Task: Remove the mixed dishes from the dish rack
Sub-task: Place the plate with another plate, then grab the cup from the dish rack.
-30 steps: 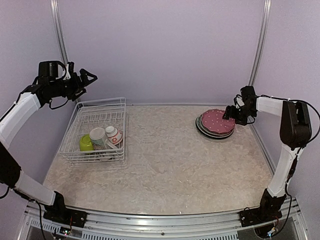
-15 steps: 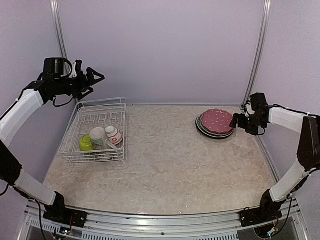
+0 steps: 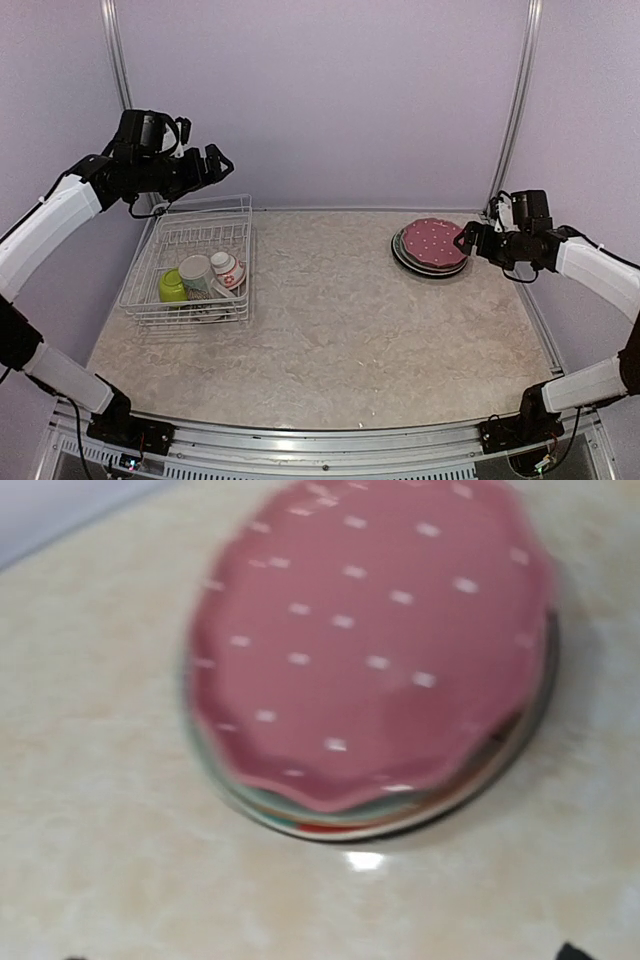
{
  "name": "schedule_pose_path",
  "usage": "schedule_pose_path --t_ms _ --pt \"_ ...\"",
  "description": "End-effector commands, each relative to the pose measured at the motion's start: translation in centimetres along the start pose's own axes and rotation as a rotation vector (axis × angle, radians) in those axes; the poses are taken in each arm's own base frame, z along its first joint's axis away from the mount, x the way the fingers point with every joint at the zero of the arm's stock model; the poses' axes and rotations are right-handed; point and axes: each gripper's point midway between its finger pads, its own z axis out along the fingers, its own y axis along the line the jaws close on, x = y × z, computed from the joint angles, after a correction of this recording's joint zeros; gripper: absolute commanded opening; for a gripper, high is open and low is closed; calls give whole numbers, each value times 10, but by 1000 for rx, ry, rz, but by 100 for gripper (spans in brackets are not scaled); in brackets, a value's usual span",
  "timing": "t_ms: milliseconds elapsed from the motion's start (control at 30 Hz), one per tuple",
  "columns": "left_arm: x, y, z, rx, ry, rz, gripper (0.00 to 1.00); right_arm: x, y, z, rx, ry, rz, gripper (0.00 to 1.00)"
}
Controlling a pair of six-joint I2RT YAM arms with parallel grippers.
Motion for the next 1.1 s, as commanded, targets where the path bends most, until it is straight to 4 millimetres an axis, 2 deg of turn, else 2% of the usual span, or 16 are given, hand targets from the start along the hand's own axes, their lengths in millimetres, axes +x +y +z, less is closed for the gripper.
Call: schedule_pose_path --t_ms 0,133,200,433,533,633,800,967,1067 --pt "17 43 -5 -228 22 -6 99 3 14 -3 -57 -12 -15 100" --pt "54 64 -24 -267 173 -183 99 4 15 -9 -61 -27 -51 100" --pt "71 67 -33 -282 235 -242 99 6 16 -10 -71 -26 -59 100" --pt "130 61 -52 -439 445 -304 99 26 40 -6 -212 54 -81 100" --pt "149 64 -48 -524 494 -294 99 33 45 -11 -249 67 -99 100" --pt "155 77 -43 -653 492 -241 99 43 45 -15 -271 71 -122 100" --pt "155 93 -36 -809 482 -154 99 50 42 -16 -272 71 -156 100" --pt "165 105 -21 -808 530 -165 99 53 40 -21 -264 74 -129 100" --pt "175 104 -12 -759 569 -174 99 53 36 -26 -233 73 -130 100"
